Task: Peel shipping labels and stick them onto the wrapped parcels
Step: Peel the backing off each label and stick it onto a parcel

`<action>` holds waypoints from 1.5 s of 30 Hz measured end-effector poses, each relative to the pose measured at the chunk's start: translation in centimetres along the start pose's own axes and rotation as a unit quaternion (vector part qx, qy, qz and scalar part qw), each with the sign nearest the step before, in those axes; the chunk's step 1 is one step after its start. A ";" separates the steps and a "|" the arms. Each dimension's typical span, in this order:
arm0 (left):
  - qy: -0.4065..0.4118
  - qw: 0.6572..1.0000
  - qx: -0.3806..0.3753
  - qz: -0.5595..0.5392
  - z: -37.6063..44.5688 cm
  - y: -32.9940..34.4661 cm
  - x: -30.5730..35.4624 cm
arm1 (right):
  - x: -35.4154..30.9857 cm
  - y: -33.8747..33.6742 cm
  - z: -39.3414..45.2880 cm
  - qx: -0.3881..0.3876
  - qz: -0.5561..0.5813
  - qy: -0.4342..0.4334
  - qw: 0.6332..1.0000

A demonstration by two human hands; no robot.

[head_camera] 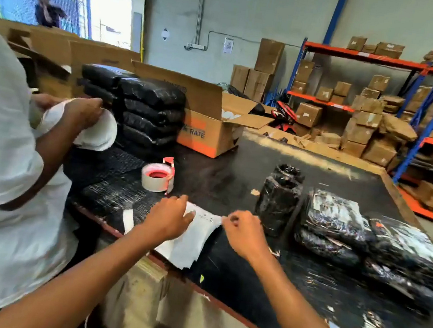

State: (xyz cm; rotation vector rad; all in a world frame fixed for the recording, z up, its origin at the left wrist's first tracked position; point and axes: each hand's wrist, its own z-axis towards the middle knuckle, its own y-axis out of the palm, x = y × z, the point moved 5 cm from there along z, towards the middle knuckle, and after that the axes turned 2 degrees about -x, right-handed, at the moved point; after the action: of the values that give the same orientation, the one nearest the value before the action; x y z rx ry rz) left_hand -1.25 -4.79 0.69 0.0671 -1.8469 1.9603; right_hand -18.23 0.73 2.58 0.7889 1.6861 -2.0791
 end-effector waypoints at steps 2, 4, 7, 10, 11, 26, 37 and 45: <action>-0.044 0.998 -0.019 -0.032 0.1 0.7 -1.4 | 0.1 2.1 0.1 -0.036 0.056 0.031 0.997; -0.062 0.995 -0.030 -0.078 0.0 1.4 -2.2 | -0.2 4.0 -0.5 -0.064 0.106 0.070 0.990; -0.076 0.989 -0.022 -0.121 0.2 2.1 -2.4 | 0.2 5.7 -0.5 -0.055 0.228 0.114 0.965; -0.092 0.988 -0.019 -0.119 0.2 2.3 -2.5 | 0.7 6.6 -0.6 -0.066 0.330 0.148 0.930; -0.092 0.988 -0.014 -0.120 0.2 2.4 -2.5 | 0.9 6.6 -0.7 -0.066 0.359 0.158 0.917; -0.080 0.970 0.030 -0.228 0.2 3.0 -0.5 | 3.9 3.7 -1.7 -0.039 0.369 0.162 0.914; -0.092 0.943 0.116 -0.297 0.4 2.2 -1.1 | 5.9 5.3 -0.2 -0.033 0.287 0.158 0.944; -0.046 0.914 0.120 -0.384 0.8 -2.1 0.6 | 5.8 4.3 -0.7 -0.061 0.298 0.160 0.939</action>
State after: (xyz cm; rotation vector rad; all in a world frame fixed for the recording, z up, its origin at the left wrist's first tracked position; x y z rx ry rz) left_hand -1.29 -5.35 2.98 0.8398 -1.3084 1.5939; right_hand -20.06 0.86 -4.41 1.4450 1.4542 -1.4725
